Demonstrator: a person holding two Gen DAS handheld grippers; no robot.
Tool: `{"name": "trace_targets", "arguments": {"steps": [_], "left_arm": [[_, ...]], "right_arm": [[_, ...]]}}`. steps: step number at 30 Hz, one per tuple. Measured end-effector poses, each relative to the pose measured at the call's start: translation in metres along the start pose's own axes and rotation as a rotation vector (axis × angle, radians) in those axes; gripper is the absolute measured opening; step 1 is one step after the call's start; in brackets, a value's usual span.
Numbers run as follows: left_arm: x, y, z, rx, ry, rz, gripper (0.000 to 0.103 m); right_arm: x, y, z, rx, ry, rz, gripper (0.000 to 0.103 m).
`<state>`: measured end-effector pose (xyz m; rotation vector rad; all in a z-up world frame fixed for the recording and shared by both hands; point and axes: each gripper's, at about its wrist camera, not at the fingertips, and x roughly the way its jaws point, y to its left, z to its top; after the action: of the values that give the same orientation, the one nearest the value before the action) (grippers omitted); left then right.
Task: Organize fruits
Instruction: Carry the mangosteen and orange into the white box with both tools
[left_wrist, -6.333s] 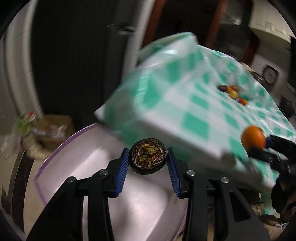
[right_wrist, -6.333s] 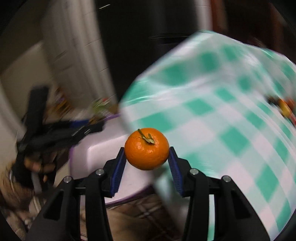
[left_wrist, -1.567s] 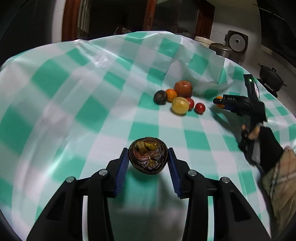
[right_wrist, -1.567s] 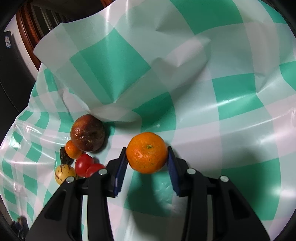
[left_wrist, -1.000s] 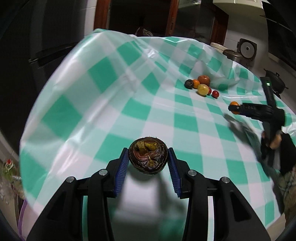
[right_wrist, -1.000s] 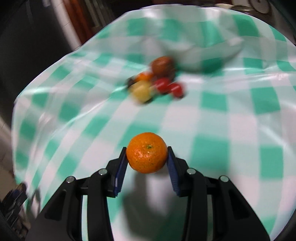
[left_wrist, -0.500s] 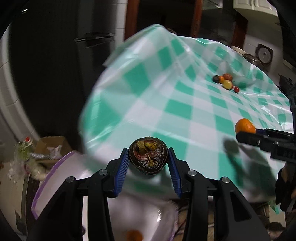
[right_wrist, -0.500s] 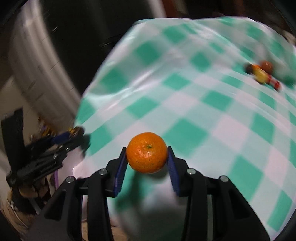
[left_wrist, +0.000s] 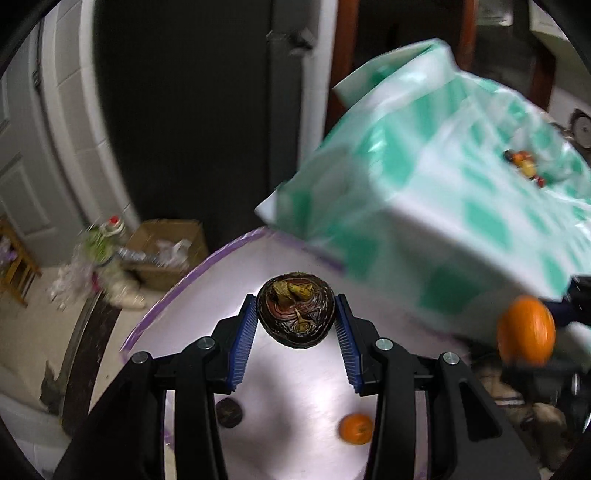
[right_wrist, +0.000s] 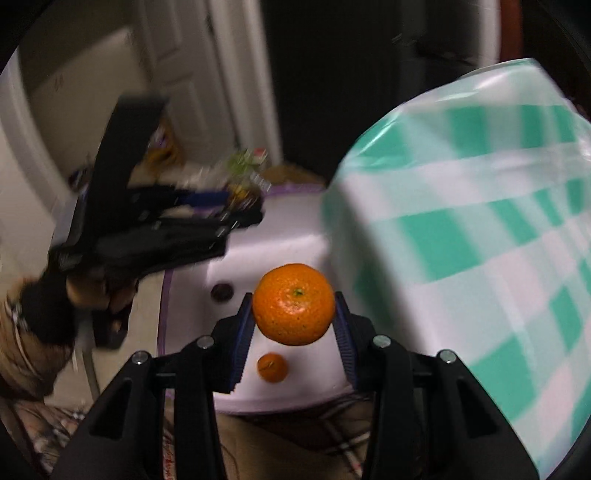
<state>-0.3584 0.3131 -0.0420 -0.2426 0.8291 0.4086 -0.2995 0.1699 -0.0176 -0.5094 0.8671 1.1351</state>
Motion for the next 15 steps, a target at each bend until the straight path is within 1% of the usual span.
{"name": "trace_targets", "arguments": {"steps": [2, 6, 9, 10, 12, 15], "left_arm": [[0.012, 0.007, -0.004, -0.004, 0.035, 0.018, 0.041], [0.047, 0.013, -0.009, 0.023, 0.146, 0.050, 0.041], [0.078, 0.013, -0.008, 0.057, 0.249, 0.071, 0.041], [0.091, 0.013, -0.009, 0.067, 0.295, 0.072, 0.041], [0.112, 0.014, -0.012, 0.072, 0.367, 0.063, 0.041], [0.141, 0.014, -0.022, 0.093, 0.468, 0.083, 0.041]], "right_arm": [[0.024, 0.009, -0.003, -0.034, 0.064, 0.006, 0.042], [0.071, 0.018, -0.009, -0.081, 0.194, 0.003, 0.042], [0.108, 0.026, -0.013, -0.124, 0.300, -0.023, 0.042], [0.120, 0.030, -0.013, -0.147, 0.327, -0.036, 0.042], [0.135, 0.038, -0.015, -0.201, 0.359, -0.056, 0.042], [0.159, 0.052, -0.021, -0.279, 0.433, -0.095, 0.042]]}}
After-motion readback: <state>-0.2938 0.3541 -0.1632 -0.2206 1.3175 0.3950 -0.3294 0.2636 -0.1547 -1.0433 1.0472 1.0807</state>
